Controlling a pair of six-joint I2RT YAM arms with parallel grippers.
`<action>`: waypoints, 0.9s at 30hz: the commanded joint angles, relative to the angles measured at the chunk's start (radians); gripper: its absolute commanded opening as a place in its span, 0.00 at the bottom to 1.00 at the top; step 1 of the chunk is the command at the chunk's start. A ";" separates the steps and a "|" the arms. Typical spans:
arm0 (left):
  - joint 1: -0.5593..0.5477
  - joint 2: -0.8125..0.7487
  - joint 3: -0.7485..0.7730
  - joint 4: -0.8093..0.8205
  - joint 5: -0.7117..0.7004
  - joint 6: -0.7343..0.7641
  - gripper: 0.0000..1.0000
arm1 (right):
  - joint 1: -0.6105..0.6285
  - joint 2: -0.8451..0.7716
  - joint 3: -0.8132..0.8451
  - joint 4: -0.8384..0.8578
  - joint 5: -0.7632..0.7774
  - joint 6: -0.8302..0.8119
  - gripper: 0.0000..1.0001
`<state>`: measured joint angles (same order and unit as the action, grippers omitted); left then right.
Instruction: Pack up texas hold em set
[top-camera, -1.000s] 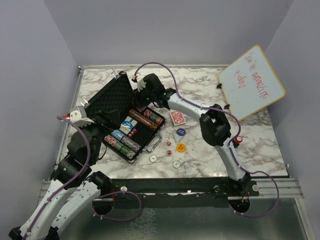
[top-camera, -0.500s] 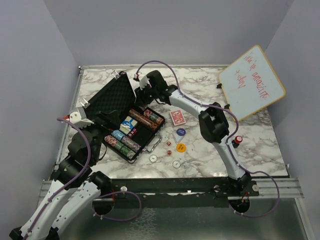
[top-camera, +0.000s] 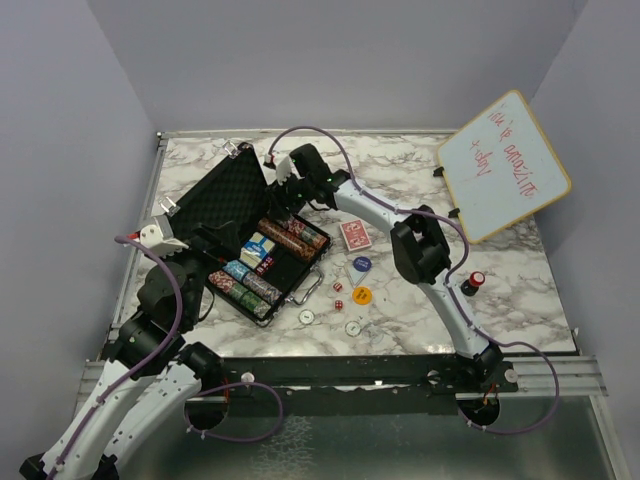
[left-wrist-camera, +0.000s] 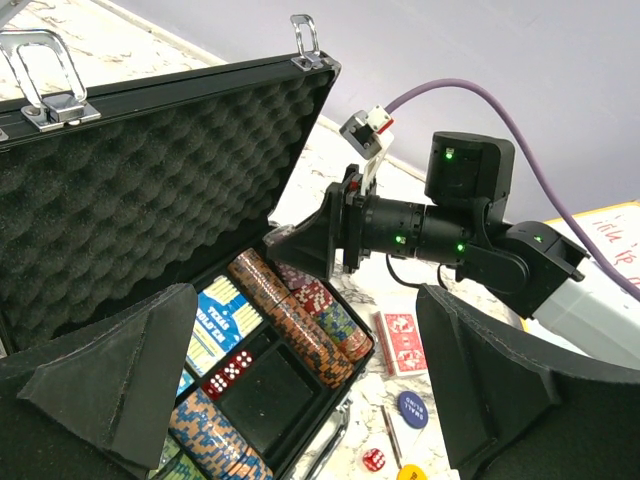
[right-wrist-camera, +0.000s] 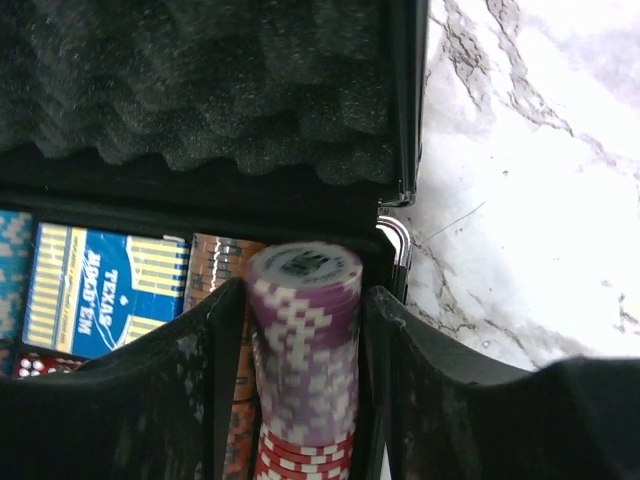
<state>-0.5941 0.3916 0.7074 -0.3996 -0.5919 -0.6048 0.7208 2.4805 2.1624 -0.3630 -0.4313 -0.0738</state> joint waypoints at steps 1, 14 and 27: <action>0.000 -0.003 -0.013 -0.005 -0.001 -0.003 0.99 | 0.005 0.009 0.041 -0.038 -0.049 -0.002 0.65; 0.000 0.009 -0.014 -0.005 0.004 -0.001 0.99 | 0.005 -0.024 0.036 0.000 0.024 0.052 0.58; 0.001 0.006 -0.014 0.001 0.065 0.023 0.99 | 0.005 -0.497 -0.514 0.201 0.334 0.247 0.67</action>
<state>-0.5941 0.3977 0.7044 -0.3996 -0.5831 -0.5999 0.7208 2.1513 1.7889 -0.2302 -0.2653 0.1020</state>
